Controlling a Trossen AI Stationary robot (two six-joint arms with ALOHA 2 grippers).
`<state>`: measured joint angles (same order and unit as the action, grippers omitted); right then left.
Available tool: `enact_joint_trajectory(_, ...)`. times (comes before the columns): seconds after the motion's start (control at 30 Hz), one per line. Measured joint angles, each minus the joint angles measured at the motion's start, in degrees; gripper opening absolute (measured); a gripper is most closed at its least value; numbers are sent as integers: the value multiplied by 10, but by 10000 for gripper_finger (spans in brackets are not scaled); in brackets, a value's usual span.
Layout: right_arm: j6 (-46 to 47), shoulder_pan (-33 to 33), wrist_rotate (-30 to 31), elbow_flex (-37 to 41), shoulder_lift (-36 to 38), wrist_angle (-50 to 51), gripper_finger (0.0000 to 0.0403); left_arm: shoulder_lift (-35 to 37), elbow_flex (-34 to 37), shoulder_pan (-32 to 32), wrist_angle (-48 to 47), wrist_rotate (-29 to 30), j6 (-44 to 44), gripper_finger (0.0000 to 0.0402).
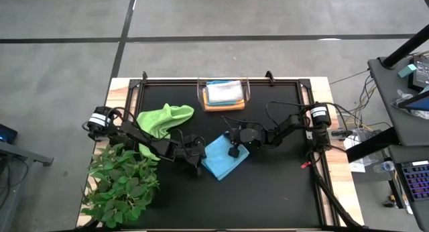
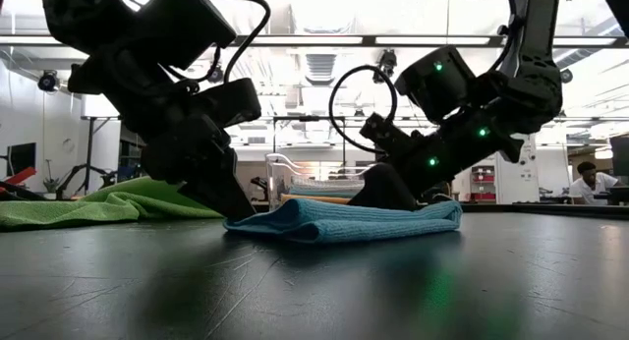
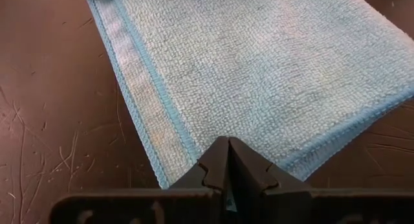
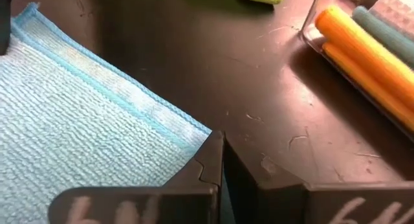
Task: Fold microfiber towels
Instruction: Fold the blue microfiber cloth
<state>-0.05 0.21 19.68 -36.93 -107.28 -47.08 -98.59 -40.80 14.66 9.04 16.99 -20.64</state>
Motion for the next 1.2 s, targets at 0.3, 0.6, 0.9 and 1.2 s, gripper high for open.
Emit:
enact_joint_trajectory(0.3, -8, 0, 5, 1, 27, 18, 9, 7, 1, 0, -5, -7, 0, 0)
enact_joint_trajectory(0.6, -5, 0, -6, 1, 106, 109, 9, 17, 2, 0, -11, -7, 0, 0)
enact_joint_trajectory(0.9, -14, 0, -6, 2, 199, 212, 9, 20, -8, 0, -8, -7, 14, 0)
enact_joint_trajectory(1.2, -60, 0, -6, 4, 280, 299, 9, 37, -22, 0, -6, -7, 35, 0)
